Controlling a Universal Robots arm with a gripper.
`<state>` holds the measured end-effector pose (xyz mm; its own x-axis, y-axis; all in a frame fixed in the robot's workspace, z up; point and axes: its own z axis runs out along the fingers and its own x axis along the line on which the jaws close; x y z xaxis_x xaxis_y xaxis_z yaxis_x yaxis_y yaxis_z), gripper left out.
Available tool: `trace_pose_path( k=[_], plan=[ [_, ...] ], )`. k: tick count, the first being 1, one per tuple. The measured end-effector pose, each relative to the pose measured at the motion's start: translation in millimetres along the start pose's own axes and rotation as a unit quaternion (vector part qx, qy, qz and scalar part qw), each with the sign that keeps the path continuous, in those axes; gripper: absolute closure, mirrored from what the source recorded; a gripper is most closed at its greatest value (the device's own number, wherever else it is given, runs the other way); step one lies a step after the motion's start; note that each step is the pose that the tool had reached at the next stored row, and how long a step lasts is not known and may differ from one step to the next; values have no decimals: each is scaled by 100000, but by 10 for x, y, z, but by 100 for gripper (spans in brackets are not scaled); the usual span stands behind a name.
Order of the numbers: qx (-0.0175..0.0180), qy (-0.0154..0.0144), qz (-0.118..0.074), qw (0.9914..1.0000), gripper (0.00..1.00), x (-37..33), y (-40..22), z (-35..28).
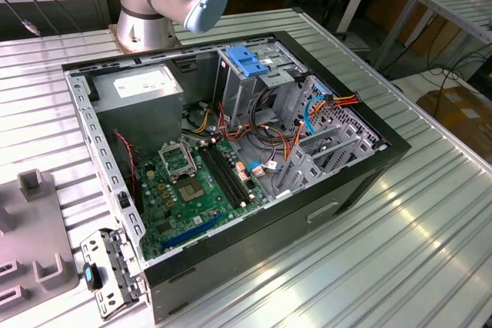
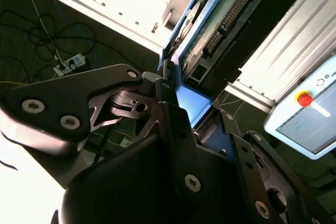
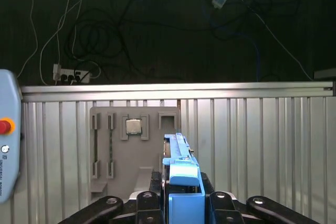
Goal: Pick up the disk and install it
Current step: 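Pick up the disk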
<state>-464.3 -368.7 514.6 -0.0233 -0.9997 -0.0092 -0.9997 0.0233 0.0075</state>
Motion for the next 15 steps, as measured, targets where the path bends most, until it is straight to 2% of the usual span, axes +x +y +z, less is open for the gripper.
trace_pose_path(
  k=[8,15],
  plan=[
    [-1,0,-1,100000,63,-2,-77,-1],
    [1,0,-1,100000,63,-3,-117,-1]
  ],
)
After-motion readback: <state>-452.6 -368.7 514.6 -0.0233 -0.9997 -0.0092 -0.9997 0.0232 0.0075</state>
